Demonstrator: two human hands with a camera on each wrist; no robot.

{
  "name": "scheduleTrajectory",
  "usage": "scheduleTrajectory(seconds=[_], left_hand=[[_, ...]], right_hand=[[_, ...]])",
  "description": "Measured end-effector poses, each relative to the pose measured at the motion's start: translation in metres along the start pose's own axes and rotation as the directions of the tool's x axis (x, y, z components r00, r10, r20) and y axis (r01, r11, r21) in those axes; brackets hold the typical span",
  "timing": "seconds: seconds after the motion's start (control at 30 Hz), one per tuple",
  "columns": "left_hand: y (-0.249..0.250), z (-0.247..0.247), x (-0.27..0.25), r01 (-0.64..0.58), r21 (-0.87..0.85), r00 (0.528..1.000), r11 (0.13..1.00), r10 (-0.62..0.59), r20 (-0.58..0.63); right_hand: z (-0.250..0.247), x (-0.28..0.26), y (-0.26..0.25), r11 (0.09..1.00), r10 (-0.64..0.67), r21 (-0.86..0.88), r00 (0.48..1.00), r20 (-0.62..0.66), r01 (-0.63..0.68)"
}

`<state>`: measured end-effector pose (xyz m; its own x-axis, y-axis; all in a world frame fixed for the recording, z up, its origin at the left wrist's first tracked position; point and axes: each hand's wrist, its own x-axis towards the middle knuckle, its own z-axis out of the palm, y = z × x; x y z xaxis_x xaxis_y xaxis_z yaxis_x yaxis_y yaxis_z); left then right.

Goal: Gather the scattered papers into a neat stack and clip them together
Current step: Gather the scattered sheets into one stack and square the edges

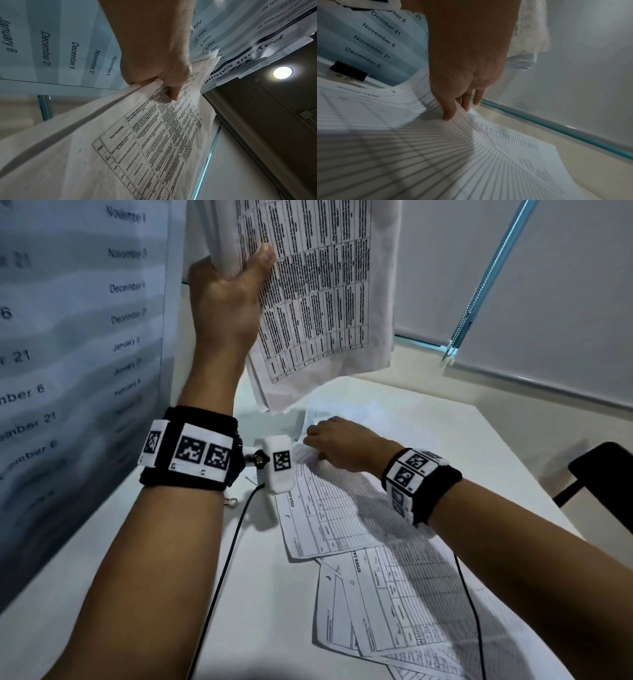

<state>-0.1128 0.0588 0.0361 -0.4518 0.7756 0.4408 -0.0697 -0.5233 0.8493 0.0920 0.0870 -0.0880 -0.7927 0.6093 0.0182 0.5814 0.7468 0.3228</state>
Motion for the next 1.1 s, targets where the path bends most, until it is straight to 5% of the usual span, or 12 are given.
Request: scheduleTrajectory(seconds=[0.2,0.3,0.43,0.57,0.7,0.8,0.97,1.1], left_hand=[[0.006,-0.004,-0.004,-0.031,-0.018,0.999,0.999,0.031,0.015],[0.003,-0.008,0.001,-0.014,-0.057,1.000,0.998,0.013,-0.010],[0.003,-0.007,0.001,0.038,-0.088,0.999,0.995,-0.039,-0.006],[0.003,0.008,-0.009,0.022,-0.163,1.000,0.986,-0.022,0.001],[0.000,0.029,-0.023,0.045,-0.136,0.986,0.990,-0.023,0.163],[0.005,0.047,-0.042,0.104,0.001,0.926,0.995,-0.097,0.365],[-0.009,0.054,-0.073,0.349,0.127,0.715,0.929,-0.351,0.604],[-0.008,0.066,-0.068,0.369,0.137,0.623,0.919,-0.354,0.697]], right_hand=[[-0.029,-0.034,0.008,1.000,0.003,-0.008,0.979,-0.203,-0.005],[-0.068,-0.060,0.014,0.986,0.160,0.098,0.933,-0.323,-0.135],[-0.136,-0.105,0.030,0.884,0.448,0.384,0.713,-0.540,-0.265],[-0.190,-0.148,0.061,0.682,0.642,0.730,0.504,-0.578,-0.032],[-0.200,-0.161,0.075,0.372,0.813,0.908,0.403,-0.420,0.194],[-0.181,-0.156,0.077,0.165,0.888,0.943,0.373,-0.270,0.290],[-0.139,-0.148,0.074,-0.094,0.908,0.976,0.419,0.003,0.196],[-0.110,-0.148,0.072,-0.041,0.968,0.998,0.251,0.030,0.039]])
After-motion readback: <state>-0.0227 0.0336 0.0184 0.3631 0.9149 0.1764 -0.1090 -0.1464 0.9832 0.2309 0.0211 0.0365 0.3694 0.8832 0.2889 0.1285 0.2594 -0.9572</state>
